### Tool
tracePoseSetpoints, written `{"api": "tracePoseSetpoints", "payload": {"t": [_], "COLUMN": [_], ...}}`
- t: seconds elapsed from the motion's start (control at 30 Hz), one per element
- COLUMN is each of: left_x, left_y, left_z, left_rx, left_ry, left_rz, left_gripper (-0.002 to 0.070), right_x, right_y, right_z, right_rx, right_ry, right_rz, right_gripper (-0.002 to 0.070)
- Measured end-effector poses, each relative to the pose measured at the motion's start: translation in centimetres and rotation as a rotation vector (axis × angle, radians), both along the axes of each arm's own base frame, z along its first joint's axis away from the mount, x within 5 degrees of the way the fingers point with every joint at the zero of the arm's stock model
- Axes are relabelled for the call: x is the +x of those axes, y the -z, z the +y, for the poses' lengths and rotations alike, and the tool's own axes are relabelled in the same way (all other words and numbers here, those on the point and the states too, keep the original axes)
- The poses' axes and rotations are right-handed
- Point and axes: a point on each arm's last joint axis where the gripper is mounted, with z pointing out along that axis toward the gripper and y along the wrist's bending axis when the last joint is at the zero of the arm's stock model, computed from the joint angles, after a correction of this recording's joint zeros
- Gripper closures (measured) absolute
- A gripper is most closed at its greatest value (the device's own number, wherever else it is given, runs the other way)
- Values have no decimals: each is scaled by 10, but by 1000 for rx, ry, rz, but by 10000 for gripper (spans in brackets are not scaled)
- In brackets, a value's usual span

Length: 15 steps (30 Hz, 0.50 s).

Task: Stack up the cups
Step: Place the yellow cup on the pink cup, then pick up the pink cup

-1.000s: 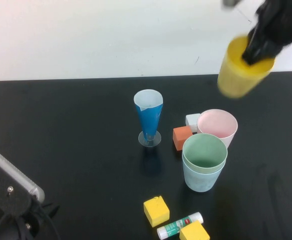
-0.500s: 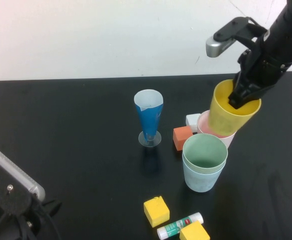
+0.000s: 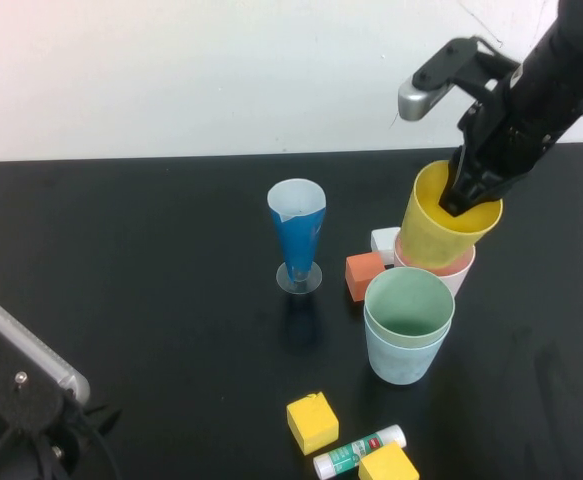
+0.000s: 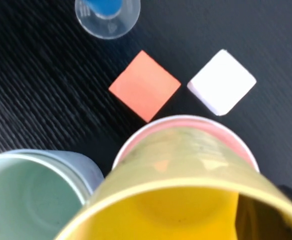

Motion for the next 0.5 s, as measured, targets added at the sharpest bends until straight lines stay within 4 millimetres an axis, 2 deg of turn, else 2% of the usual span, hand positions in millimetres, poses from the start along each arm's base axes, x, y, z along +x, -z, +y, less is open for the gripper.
{"api": "tracePoseSetpoints", "payload": {"t": [0.1, 0.27, 0.33, 0.5], "left_x": [0, 0, 0, -1], "left_y": [0, 1, 1, 2], "left_z": [0, 1, 1, 1], "left_rx": [4, 6, 11, 15], "left_ry": [-3, -4, -6, -8], "left_rz": [4, 6, 12, 17], "left_gripper": [676, 676, 676, 676], "right_x": [3, 5, 5, 7], "right_y": [9, 14, 14, 18], "right_z": [1, 1, 1, 0], "right_rx": [-10, -16, -21, -36], "right_ry": [-4, -5, -5, -6], "right_rz": [20, 31, 29, 35], "right_gripper": [590, 415, 370, 330]}}
